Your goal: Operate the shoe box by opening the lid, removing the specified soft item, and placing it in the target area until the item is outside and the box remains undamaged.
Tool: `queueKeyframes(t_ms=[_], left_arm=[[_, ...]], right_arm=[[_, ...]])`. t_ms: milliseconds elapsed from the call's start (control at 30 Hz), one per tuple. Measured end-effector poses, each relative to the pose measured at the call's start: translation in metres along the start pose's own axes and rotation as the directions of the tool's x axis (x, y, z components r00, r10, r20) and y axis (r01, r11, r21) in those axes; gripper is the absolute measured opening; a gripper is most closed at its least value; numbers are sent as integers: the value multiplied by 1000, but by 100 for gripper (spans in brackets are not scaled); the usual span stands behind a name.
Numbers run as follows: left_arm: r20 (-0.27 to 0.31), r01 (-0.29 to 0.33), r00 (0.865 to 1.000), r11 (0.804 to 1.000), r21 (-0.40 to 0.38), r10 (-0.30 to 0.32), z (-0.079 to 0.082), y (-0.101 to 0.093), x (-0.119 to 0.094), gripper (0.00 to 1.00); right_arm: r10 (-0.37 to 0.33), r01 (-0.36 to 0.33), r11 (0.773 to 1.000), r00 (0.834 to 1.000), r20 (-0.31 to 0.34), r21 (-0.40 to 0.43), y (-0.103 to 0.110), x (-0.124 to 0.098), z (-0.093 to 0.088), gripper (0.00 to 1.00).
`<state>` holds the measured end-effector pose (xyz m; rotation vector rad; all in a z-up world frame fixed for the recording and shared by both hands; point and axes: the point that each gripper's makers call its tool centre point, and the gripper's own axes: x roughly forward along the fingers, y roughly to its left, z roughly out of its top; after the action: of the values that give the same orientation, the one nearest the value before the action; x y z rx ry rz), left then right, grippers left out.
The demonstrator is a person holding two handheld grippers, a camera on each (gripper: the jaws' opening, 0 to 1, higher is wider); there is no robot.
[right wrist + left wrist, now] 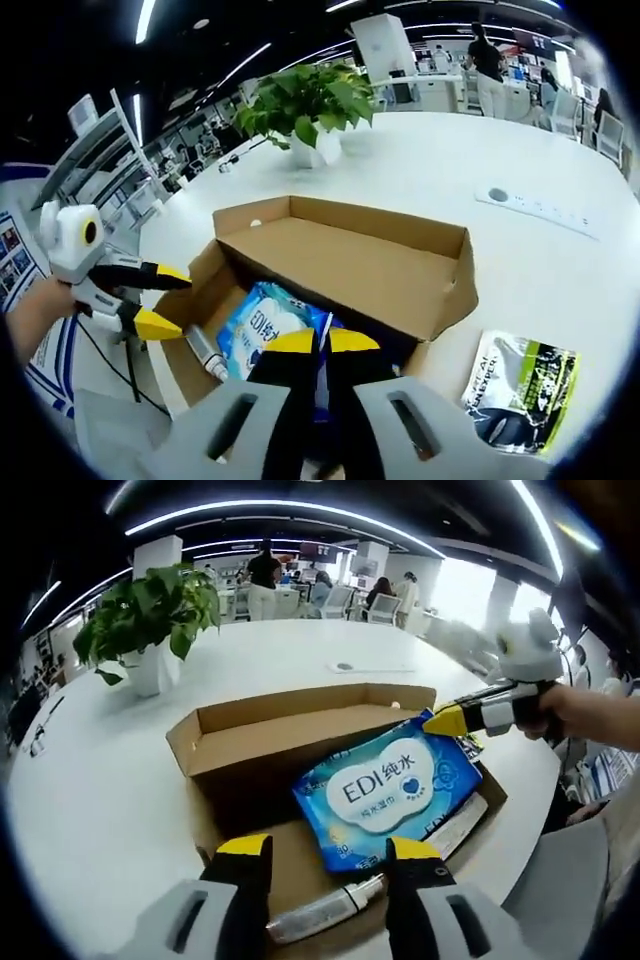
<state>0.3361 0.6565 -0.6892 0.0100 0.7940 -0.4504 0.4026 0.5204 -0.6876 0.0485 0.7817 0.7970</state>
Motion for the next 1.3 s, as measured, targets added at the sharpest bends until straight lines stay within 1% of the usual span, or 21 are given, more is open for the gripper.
queueKeyframes(t_ms=[100, 167, 233, 300, 367, 400, 500, 533, 600, 700, 767, 800, 967, 1033, 1133, 1300], left_arm=[[-38, 25, 999, 1000, 0, -25, -3, -3, 10, 43], [-51, 37, 998, 999, -3, -37, -4, -4, 17, 40], [-92, 61, 994, 998, -31, -64, -11, -7, 24, 36], [-104, 74, 992, 997, -38, -78, -13, -9, 28, 33], [-126, 90, 987, 994, -68, -98, -18, -10, 35, 32], [-135, 91, 986, 993, -69, -99, -20, -10, 37, 32], [-145, 93, 984, 994, -55, -100, -23, -11, 42, 31], [-160, 104, 981, 992, -65, -113, -26, -13, 44, 31], [-165, 114, 978, 990, -81, -126, -28, -15, 48, 29], [-168, 168, 967, 976, -141, -191, -31, -27, 52, 24], [-166, 184, 964, 970, -160, -210, -30, -30, 53, 20], [-166, 171, 967, 973, -154, -196, -30, -28, 54, 20], [-153, 163, 970, 970, -179, -191, -29, -29, 59, 16], [-154, 154, 972, 975, -160, -179, -28, -30, 60, 14], [-154, 148, 973, 978, -146, -170, -27, -29, 59, 8], [-163, 153, 970, 975, -159, -179, -26, -31, 55, 4]], right_arm=[[-10, 10, 1000, 1000, 2, 2, -6, -4, -1, 0], [-11, 11, 1000, 1000, 2, 7, -8, -6, -2, 0], [-15, 15, 1000, 1000, 1, 1, -9, -8, -3, 0], [-18, 18, 1000, 1000, 2, 0, -10, -9, -3, 0], [-20, 20, 1000, 1000, 2, -5, -12, -10, -3, 0], [-21, 21, 1000, 1000, 2, -7, -12, -10, -3, 0], [-24, 24, 1000, 1000, 0, -11, -13, -12, -4, 0], [-25, 25, 1000, 1000, 0, -13, -14, -12, -5, 0], [-26, 26, 1000, 1000, -2, -15, -15, -12, -5, 0], [-26, 26, 1000, 1000, -2, -13, -15, -12, -6, 0], [-23, 23, 1000, 1000, 0, -10, -14, -12, -6, 0], [-22, 22, 1000, 1000, 0, -9, -14, -13, -6, 0], [-24, 24, 1000, 1000, 3, -2, -14, -12, -6, 0], [-24, 24, 1000, 1000, 4, 5, -15, -12, -7, 0], [-27, 27, 1000, 1000, 9, 12, -15, -12, -7, 0], [-26, 25, 999, 1000, 16, 25, -15, -14, -7, 0]])
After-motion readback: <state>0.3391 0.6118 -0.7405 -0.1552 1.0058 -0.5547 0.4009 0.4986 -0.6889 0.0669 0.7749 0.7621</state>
